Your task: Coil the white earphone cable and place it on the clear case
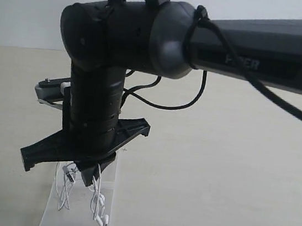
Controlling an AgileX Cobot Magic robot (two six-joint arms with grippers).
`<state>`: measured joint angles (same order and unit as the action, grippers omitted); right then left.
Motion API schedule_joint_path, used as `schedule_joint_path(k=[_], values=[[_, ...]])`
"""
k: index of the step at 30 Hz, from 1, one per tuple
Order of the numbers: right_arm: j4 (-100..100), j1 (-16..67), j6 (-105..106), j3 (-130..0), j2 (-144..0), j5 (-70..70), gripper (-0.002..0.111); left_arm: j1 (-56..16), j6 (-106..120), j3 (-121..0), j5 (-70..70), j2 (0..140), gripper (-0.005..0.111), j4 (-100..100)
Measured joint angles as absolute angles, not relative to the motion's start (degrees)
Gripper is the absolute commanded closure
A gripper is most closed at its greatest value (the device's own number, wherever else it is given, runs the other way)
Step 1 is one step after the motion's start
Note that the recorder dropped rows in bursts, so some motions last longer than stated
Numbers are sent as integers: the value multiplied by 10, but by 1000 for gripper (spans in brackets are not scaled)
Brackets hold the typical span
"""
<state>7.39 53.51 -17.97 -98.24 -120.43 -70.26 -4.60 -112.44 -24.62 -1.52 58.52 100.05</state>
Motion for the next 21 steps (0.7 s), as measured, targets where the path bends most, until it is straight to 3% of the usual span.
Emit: schedule_joint_path(k=[13, 16, 21], values=[[100, 510, -155, -1036, -1280, -688, 107, -46, -1124, -246, 0, 585, 107, 1000], [102, 510, -147, -1049, -1290, -680, 97, -46, -1124, -246, 4, 585, 107, 999], [103, 510, -146, -1053, -1291, -677, 69, -46, -1124, -246, 7, 585, 107, 999]])
